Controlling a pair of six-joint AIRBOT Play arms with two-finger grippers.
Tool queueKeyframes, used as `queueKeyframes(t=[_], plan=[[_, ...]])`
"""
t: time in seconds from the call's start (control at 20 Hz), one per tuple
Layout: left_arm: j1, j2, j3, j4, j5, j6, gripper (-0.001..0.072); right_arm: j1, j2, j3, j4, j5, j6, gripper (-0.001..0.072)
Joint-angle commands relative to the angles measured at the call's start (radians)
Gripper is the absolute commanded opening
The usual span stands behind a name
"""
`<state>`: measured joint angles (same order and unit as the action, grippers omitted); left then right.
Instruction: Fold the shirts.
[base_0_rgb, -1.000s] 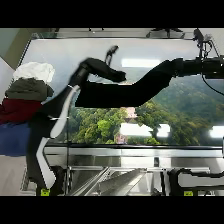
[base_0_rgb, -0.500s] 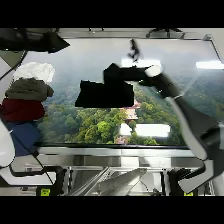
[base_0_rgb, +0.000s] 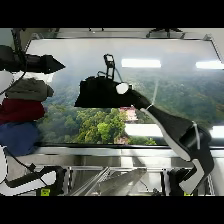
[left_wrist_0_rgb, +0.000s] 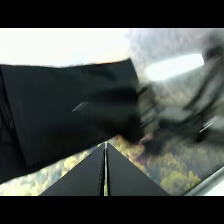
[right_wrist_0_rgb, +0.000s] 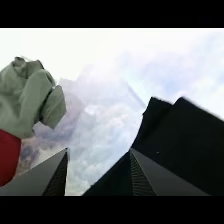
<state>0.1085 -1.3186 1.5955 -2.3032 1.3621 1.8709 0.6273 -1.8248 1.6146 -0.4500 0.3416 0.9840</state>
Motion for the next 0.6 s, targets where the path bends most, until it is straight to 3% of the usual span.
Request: queueKeyframes(t=[0.0,0.2,0.35,0.55], plan=[[0.002,0.006,-0.051,0.000,0.018,0.021,0.0014,-0.195,0.105,0.001,-0.211,0.414,0.232,0.0425],[0.002,0.006,-0.051,0.000,0.057,0.025,0.0014,-0.421,0.102,-0.018,-0.383,0.744,0.413,0.0422],[0.002,0.006,-0.051,0.000,0.051,0.026,0.0014,-0.510,0.032,-0.042,-0.395,0.790,0.428,0.0425],[0.002,0.006,-0.051,0.000,0.038,0.034,0.0014,-0.489,-0.087,-0.042,-0.375,0.743,0.415,0.0441]])
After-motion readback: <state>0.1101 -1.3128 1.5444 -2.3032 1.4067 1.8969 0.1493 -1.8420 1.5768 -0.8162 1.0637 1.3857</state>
